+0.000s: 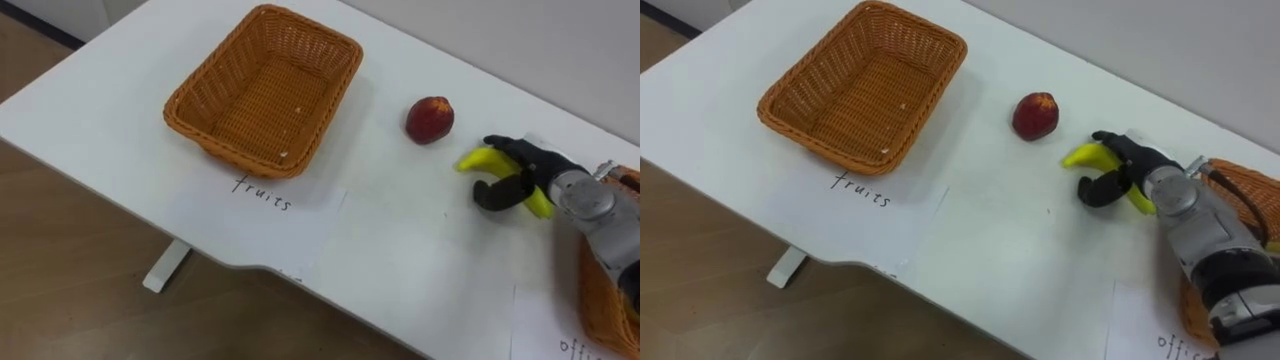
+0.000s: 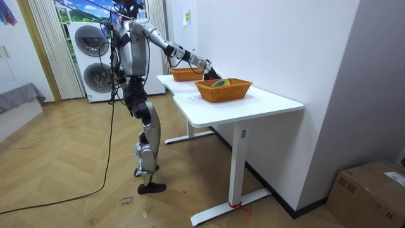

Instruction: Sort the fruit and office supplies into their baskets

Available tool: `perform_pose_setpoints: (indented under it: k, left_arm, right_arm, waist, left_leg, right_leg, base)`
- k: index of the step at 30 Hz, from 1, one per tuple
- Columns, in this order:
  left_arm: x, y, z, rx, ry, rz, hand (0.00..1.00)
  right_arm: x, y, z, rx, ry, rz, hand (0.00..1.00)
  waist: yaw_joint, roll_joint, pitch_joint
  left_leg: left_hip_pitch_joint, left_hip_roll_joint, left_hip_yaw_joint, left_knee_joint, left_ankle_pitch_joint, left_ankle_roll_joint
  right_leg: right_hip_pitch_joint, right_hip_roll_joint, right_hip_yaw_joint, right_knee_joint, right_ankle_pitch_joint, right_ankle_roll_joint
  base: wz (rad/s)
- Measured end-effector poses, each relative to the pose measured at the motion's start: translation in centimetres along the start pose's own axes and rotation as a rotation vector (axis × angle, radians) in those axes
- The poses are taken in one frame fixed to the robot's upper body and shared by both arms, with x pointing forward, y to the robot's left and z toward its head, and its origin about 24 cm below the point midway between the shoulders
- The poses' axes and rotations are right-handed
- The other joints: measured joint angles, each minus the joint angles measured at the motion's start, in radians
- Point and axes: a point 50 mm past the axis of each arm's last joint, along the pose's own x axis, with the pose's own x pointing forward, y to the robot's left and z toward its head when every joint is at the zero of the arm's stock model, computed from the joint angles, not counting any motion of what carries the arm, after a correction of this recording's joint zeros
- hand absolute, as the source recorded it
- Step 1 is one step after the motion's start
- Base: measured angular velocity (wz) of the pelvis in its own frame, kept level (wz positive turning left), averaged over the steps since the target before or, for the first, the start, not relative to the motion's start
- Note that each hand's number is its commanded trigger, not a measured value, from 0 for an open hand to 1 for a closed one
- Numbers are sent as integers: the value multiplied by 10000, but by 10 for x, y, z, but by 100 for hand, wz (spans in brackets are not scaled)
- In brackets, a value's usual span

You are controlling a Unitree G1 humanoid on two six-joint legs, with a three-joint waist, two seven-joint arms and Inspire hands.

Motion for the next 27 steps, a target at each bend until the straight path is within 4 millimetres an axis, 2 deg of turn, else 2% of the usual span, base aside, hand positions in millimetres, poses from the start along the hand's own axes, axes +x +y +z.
perform_pose_setpoints:
  k: [15,16,17,18,19,27]
  left_arm:
    - [0,0,1,10,-145,10,0]
    - [0,0,1,12,-146,12,0]
    - [0,1,1,8,-149,19,0]
    - [0,1,1,12,-153,25,0]
    - [0,2,1,21,-162,41,0]
    - [1,6,1,93,-187,131,0]
  right_arm:
    - [0,0,0,-71,17,156,0]
    - [0,0,0,-75,21,157,13]
    - [0,0,0,-96,21,156,53]
    - [0,0,0,-112,19,156,87]
    - [0,0,0,-126,18,149,100]
    - [-3,-15,-3,-426,122,-577,100]
  waist:
    - [32,27,22]
    - [35,26,22]
    - [33,27,22]
    - [33,27,22]
    - [34,26,21]
    - [99,18,17]
  left_leg:
    - [-3,1,19,2,-1,1]
    - [-2,1,20,2,-1,1]
    - [-2,1,19,2,-1,1]
    - [-2,1,19,1,-1,1]
    - [-3,1,19,0,-1,1]
    - [10,1,18,-16,-2,2]
  right_leg:
    - [-18,1,75,13,0,0]
    - [-18,0,76,13,0,1]
    - [-20,1,75,13,1,1]
    - [-20,1,74,13,1,0]
    - [-20,1,74,13,1,1]
    - [-19,3,75,10,1,3]
  base:
    - [0]
    - [0]
    - [0]
    - [0]
    - [0]
    - [0]
